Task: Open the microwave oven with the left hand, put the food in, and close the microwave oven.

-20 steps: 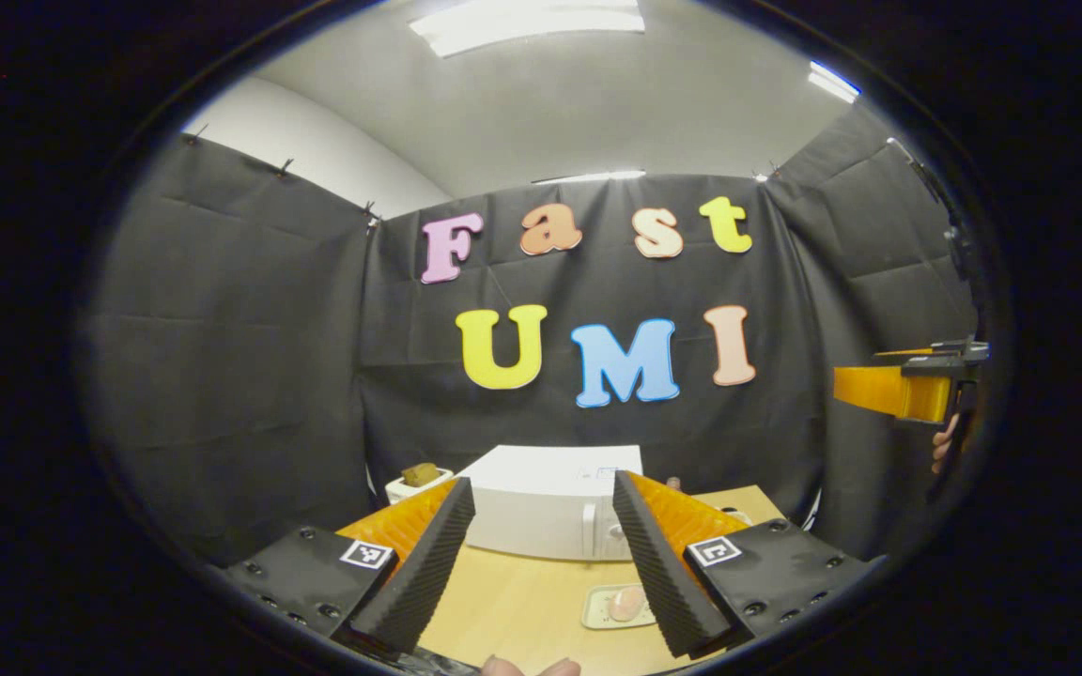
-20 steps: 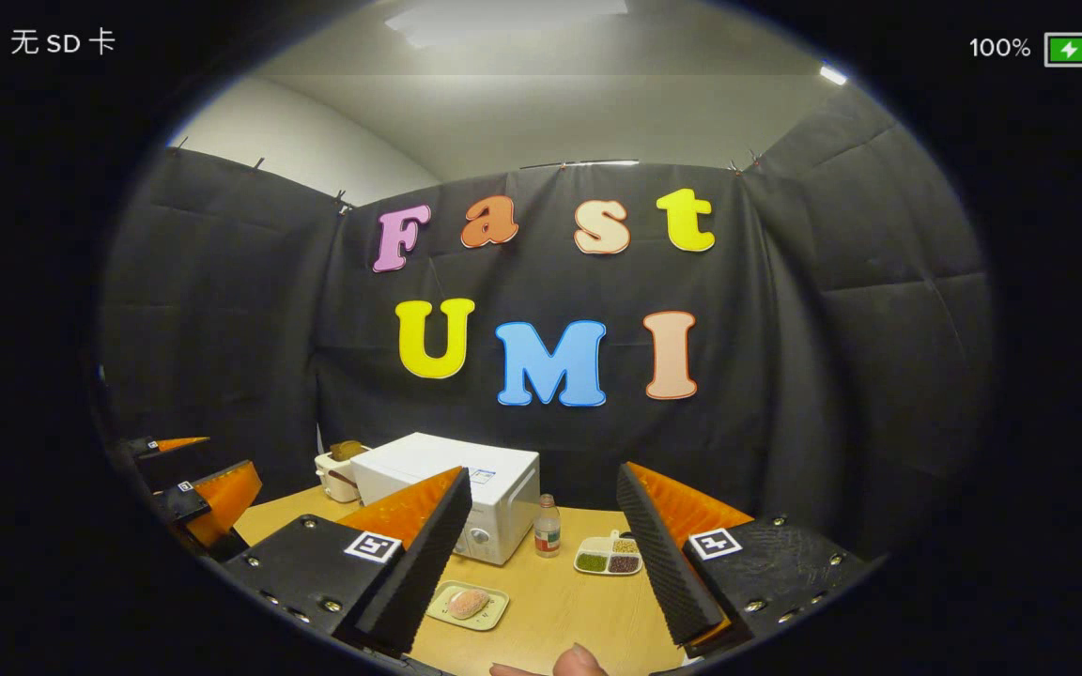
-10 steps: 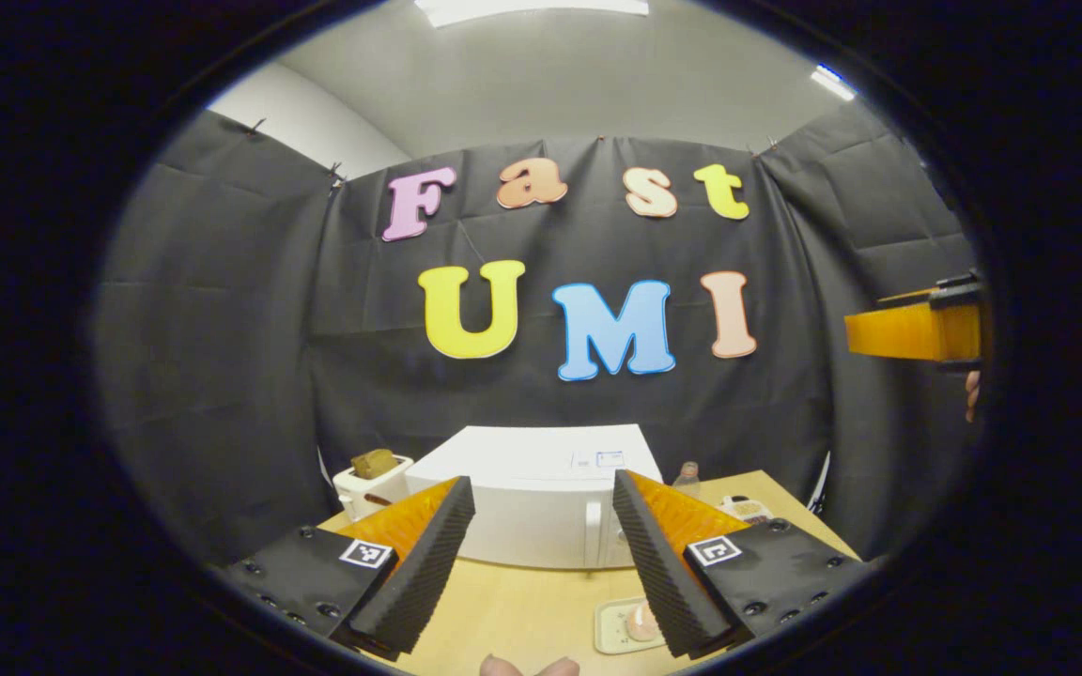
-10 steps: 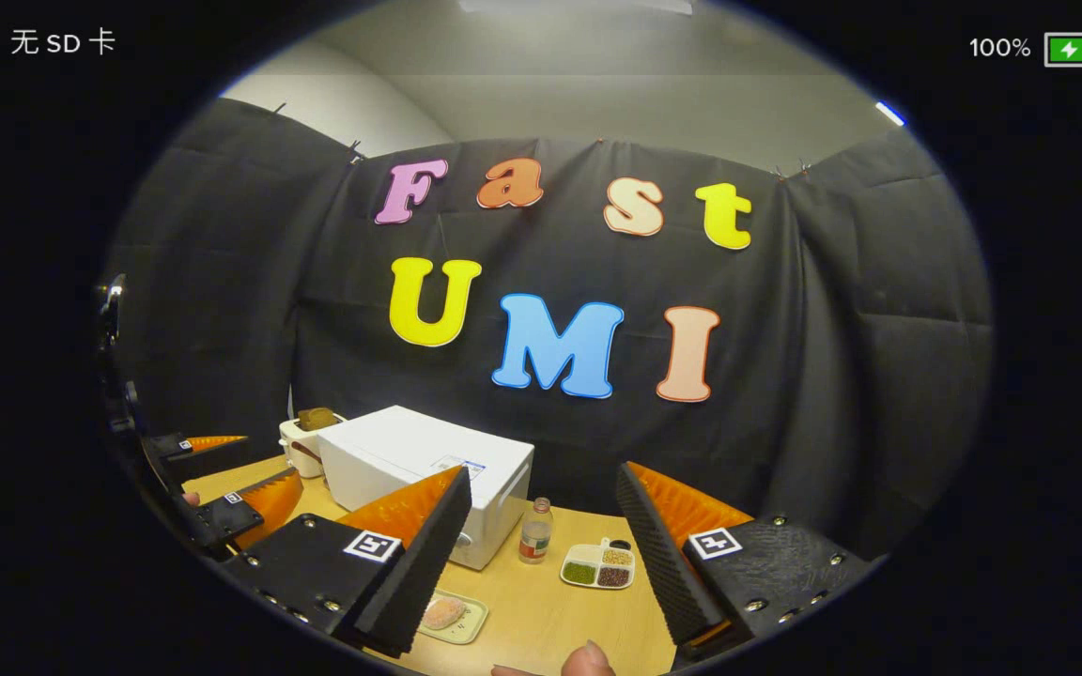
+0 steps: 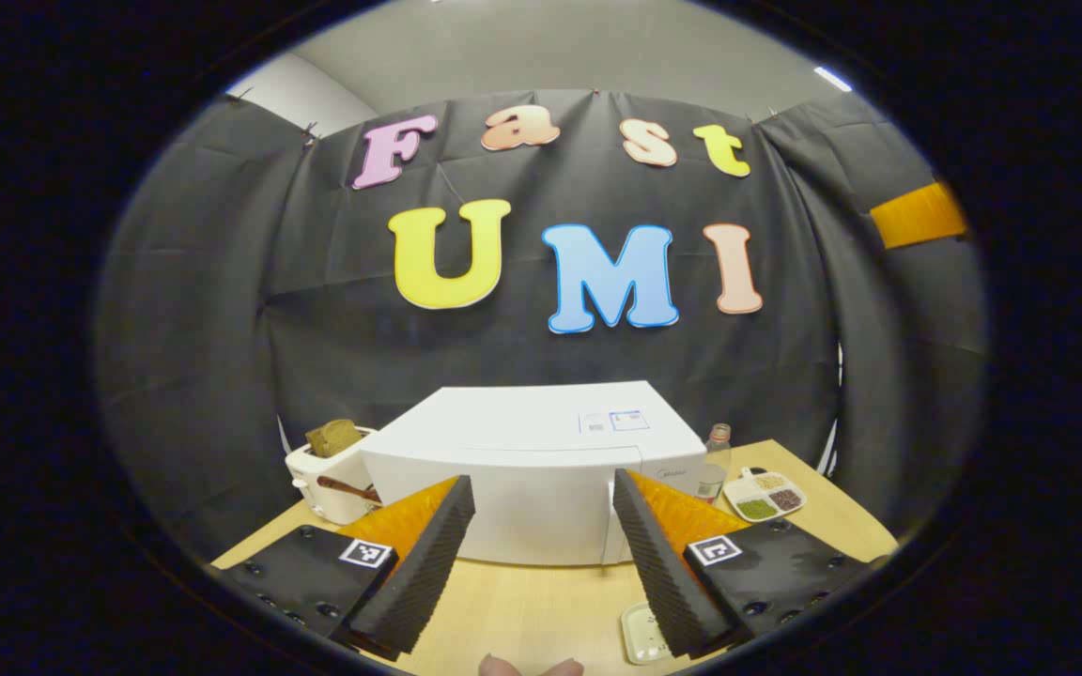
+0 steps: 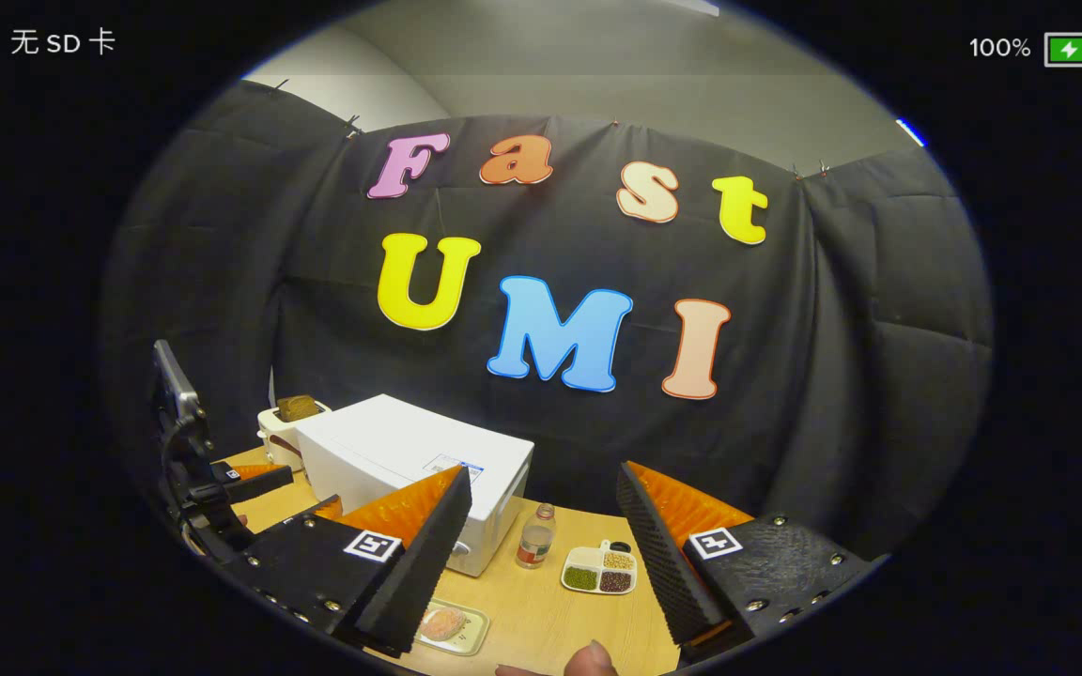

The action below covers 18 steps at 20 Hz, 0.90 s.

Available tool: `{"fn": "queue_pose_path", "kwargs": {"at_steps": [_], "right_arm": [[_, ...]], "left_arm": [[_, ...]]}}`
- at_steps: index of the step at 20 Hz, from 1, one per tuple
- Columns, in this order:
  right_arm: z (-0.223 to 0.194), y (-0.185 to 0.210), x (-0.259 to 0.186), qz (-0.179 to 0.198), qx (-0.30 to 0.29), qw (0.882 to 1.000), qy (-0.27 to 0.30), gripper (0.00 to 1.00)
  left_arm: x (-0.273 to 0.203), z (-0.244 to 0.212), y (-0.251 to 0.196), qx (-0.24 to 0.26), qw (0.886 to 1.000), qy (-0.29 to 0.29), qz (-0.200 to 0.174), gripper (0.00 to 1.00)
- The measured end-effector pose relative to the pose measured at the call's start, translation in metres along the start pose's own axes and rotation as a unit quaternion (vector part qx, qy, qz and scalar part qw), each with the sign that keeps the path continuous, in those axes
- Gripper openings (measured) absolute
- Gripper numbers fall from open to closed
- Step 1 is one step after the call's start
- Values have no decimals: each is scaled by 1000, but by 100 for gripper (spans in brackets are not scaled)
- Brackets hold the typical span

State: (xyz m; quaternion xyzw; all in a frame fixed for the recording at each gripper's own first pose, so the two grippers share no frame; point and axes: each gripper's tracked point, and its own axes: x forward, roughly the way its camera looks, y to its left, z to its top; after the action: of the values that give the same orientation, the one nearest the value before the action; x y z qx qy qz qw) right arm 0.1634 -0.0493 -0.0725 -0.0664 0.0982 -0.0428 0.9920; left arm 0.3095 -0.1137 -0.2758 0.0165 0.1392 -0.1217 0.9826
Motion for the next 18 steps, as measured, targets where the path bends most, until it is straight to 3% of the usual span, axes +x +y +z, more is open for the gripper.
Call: {"fn": "queue_pose_path", "kwargs": {"at_steps": [11, 15, 18], "right_arm": [[-24, -29, -18, -96, -28, 994, 52, 96], [-32, -39, -31, -121, -35, 990, 68, 95], [-36, -43, -44, -133, -37, 987, 76, 95]], "left_arm": [[111, -108, -62, -11, 990, 96, -98, 99], [137, -134, -79, -15, 987, 118, -106, 86], [152, -149, -89, -5, 985, 136, -108, 69]]}}
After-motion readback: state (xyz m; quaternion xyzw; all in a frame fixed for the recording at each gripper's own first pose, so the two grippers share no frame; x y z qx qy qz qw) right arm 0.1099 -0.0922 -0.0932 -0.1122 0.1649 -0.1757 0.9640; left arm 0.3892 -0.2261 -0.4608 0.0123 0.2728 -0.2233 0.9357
